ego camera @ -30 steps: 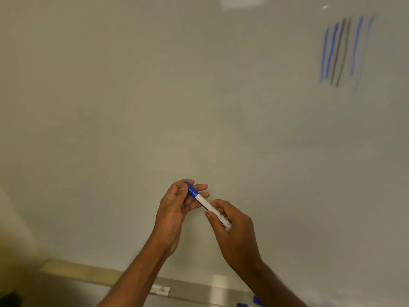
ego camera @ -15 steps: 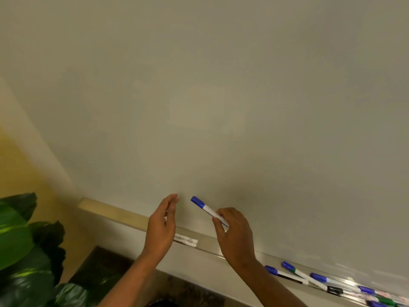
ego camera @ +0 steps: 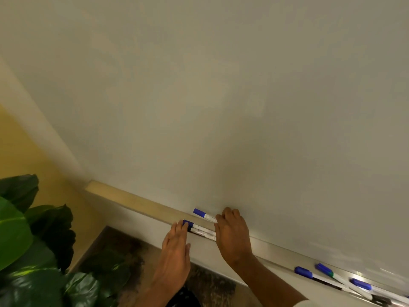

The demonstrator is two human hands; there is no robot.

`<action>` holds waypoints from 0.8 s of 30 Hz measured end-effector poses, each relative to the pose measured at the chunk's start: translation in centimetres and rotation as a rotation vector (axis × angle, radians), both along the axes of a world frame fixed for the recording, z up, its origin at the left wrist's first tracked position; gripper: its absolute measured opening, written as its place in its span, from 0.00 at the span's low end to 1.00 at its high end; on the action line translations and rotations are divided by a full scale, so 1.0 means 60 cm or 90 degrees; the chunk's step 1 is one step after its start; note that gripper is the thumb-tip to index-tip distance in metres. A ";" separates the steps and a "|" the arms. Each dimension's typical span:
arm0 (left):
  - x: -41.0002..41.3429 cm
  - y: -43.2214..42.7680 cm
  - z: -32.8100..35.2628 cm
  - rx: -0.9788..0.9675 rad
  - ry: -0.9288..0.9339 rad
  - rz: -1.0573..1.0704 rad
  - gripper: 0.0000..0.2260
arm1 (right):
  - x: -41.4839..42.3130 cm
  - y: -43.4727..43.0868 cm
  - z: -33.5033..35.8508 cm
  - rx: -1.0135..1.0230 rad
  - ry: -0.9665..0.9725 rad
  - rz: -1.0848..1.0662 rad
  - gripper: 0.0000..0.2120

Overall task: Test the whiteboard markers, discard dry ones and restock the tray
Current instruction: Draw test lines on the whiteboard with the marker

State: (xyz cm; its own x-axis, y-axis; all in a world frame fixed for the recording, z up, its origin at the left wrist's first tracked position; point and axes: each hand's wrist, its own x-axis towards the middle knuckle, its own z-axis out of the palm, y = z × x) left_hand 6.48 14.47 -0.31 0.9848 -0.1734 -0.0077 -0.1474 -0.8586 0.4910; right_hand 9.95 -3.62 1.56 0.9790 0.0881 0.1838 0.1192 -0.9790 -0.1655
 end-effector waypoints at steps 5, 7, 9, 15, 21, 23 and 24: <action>0.026 0.006 -0.025 0.113 0.078 -0.015 0.28 | 0.023 0.023 -0.043 -0.032 0.126 0.012 0.19; 0.038 0.007 -0.035 0.159 0.101 -0.020 0.29 | 0.033 0.027 -0.057 -0.039 0.140 0.014 0.19; 0.048 0.006 -0.051 0.181 0.122 -0.033 0.28 | 0.043 0.027 -0.071 -0.048 0.145 0.022 0.20; 0.070 0.017 -0.100 0.168 0.159 -0.056 0.32 | 0.058 0.044 -0.104 -0.049 0.157 0.015 0.19; 0.078 0.017 -0.113 0.166 0.111 -0.091 0.39 | 0.065 0.053 -0.132 -0.043 0.175 0.008 0.23; 0.082 0.017 -0.121 0.138 0.108 -0.083 0.40 | 0.064 0.053 -0.140 -0.038 0.150 0.011 0.22; 0.082 0.016 -0.125 0.134 0.100 -0.079 0.37 | 0.063 0.053 -0.141 -0.038 0.150 0.008 0.22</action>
State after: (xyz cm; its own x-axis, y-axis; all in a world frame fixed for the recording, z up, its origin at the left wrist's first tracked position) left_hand 11.38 15.43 -7.79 0.9399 -0.2717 -0.2066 -0.1948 -0.9241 0.3288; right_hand 13.73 -0.46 -6.91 0.9930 0.1046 -0.0557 0.0965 -0.9865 -0.1323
